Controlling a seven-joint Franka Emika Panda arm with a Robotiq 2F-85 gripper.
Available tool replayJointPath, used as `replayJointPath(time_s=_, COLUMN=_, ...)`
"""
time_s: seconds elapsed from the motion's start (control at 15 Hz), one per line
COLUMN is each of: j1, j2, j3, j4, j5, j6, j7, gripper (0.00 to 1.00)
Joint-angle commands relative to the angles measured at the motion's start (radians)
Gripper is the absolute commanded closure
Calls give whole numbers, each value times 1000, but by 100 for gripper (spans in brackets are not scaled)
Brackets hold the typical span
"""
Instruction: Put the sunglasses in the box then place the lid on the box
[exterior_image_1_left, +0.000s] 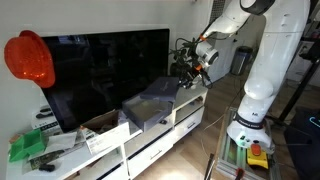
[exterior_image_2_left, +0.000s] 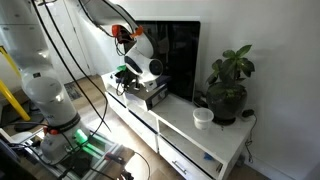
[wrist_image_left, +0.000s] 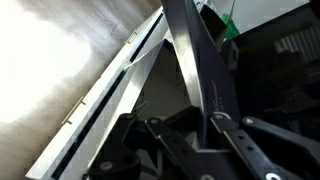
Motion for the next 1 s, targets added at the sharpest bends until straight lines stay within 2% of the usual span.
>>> replayJointPath(time_s=0.0, j1=8, j2=40, j3=22, j4=-6, j5=46, j6=70, j7=-21, gripper=99)
replayJointPath(time_s=0.2, j1=18, j2=100, j3=57, j4=-23, j5=147, j6=117, j7=-95, gripper=99)
replayJointPath(time_s=0.53, j1=31, j2=196, j3=109, j4=-12, j5=382, j6=85, j7=-291, gripper=99)
replayJointPath(time_s=0.93, j1=73, j2=275, j3=132, j4=25, j5=508, j6=72, j7=-456, gripper=99)
